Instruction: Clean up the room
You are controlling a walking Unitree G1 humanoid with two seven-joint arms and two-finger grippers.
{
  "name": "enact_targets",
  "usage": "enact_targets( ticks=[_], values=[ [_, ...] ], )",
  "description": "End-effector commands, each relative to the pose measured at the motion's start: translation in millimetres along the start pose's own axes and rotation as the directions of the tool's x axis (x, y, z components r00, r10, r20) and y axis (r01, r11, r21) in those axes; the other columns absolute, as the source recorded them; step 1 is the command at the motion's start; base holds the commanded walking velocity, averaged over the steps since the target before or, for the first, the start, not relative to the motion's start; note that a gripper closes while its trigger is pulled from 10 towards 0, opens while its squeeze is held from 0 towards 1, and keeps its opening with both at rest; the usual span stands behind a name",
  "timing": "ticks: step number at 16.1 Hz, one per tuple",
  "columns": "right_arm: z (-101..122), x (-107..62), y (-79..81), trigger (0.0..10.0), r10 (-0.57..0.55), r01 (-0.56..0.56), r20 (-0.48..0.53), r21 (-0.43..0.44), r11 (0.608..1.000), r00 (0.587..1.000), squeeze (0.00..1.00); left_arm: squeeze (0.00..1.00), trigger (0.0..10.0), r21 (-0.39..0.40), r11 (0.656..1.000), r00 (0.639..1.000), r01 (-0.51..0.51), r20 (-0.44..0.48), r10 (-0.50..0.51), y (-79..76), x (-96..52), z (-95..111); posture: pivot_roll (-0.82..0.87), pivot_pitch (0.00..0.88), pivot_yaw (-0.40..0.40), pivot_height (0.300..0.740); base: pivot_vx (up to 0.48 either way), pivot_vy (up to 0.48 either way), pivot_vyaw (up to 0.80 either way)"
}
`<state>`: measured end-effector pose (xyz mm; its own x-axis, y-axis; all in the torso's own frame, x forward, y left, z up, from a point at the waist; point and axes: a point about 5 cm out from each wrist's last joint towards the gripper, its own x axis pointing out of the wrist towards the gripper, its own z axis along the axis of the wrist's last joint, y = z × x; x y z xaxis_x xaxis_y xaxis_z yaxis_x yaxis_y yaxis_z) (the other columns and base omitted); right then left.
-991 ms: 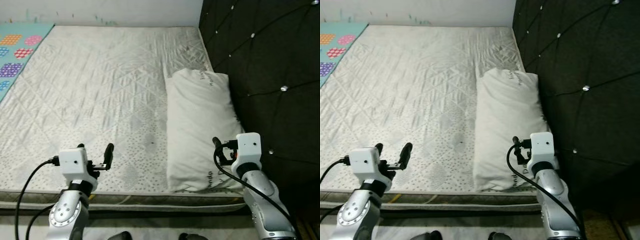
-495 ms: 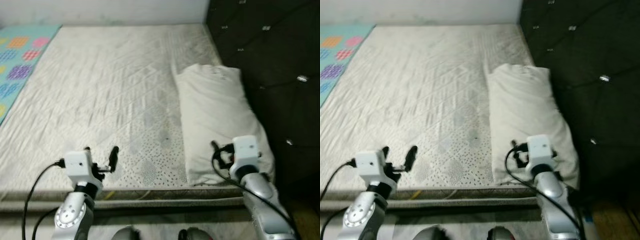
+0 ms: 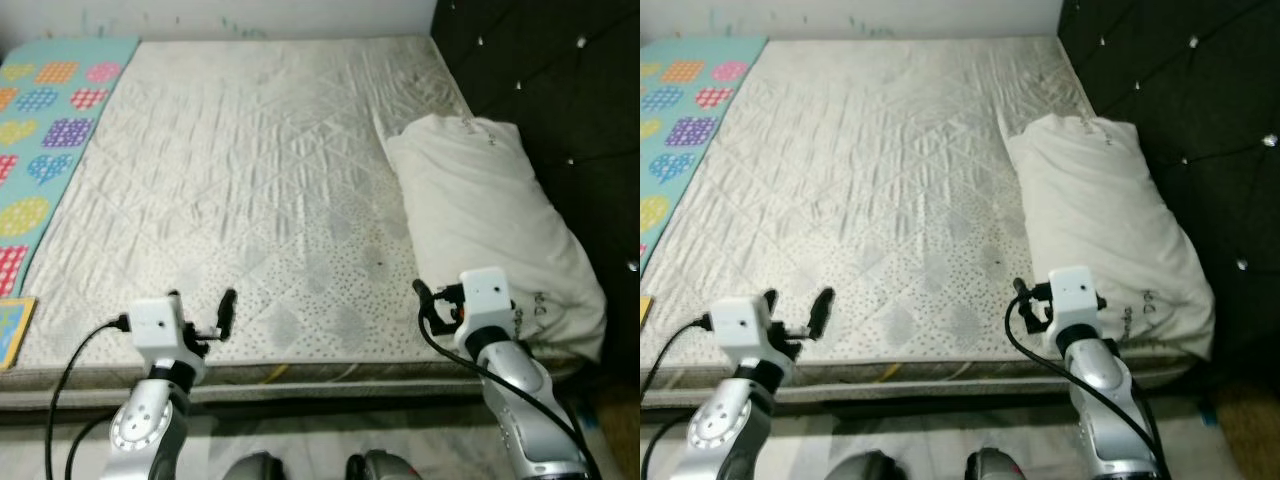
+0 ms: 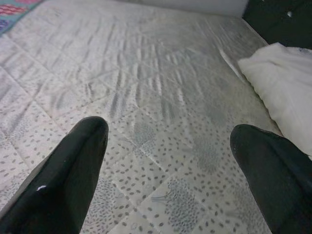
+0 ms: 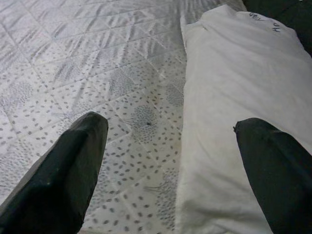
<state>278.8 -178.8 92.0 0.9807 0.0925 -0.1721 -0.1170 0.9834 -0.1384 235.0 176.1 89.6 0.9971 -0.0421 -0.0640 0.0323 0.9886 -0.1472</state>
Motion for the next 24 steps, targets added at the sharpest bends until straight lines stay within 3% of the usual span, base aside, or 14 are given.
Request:
enact_targets(
  ticks=[1, 8, 12, 17, 22, 24],
  values=[
    [2.9, 0.2, 2.3, 10.0, 0.006, -0.007, 0.017, 0.023, 1.0, 1.0, 0.0, 0.0, 10.0, 0.022, 1.0, 1.0, -0.022, -0.002, 0.022, 7.0, -1.8, 0.8, -0.14, 0.163, -0.003, 0.74, 0.0, 0.48, 0.0],
    [0.4, -0.4, 8.2, 10.0, -0.006, 0.003, 0.036, 0.092, 0.996, 0.999, 0.0, 0.0, 10.0, 0.049, 0.998, 0.999, -0.051, 0.004, 0.051, 11.2, -0.5, -0.2, -0.12, 0.152, 0.013, 0.74, 0.0, 0.411, 0.0],
    [-0.5, 11.2, 11.7, 10.0, -0.024, 0.016, 0.056, 0.13, 0.991, 0.998, 0.0, 0.0, 10.0, 0.094, 0.994, 0.998, -0.052, 0.036, 0.049, 13.2, 7.0, 1.9, -0.09, 0.089, 0.024, 0.74, 0.0, 0.0, 0.0],
    [6.1, 32.0, 31.0, 10.0, 0.003, -0.022, 0.108, 0.171, 0.985, 0.994, 0.0, 0.0, 10.0, 0.137, 0.986, 0.992, -0.093, 0.095, 0.08, 26.1, 20.7, 14.1, -0.05, 0.018, 0.039, 0.74, 0.0, 0.0, 0.0],
    [-0.8, 35.1, 33.2, 10.0, -0.003, -0.017, 0.105, 0.188, 0.982, 0.994, 0.0, 0.0, 10.0, 0.157, 0.984, 0.993, -0.088, 0.091, 0.074, 27.7, 14.0, 10.9, -0.03, 0.039, 0.041, 0.74, 0.0, 0.0, 0.0],
    [-3.6, 35.0, 34.0, 10.0, 0.029, -0.045, 0.097, 0.171, 0.984, 0.995, 0.0, 0.0, 10.0, 0.146, 0.983, 0.991, -0.109, 0.091, 0.096, 26.4, 9.3, 7.1, -0.03, 0.046, 0.001, 0.74, 0.0, 0.0, 0.0]
  ],
)
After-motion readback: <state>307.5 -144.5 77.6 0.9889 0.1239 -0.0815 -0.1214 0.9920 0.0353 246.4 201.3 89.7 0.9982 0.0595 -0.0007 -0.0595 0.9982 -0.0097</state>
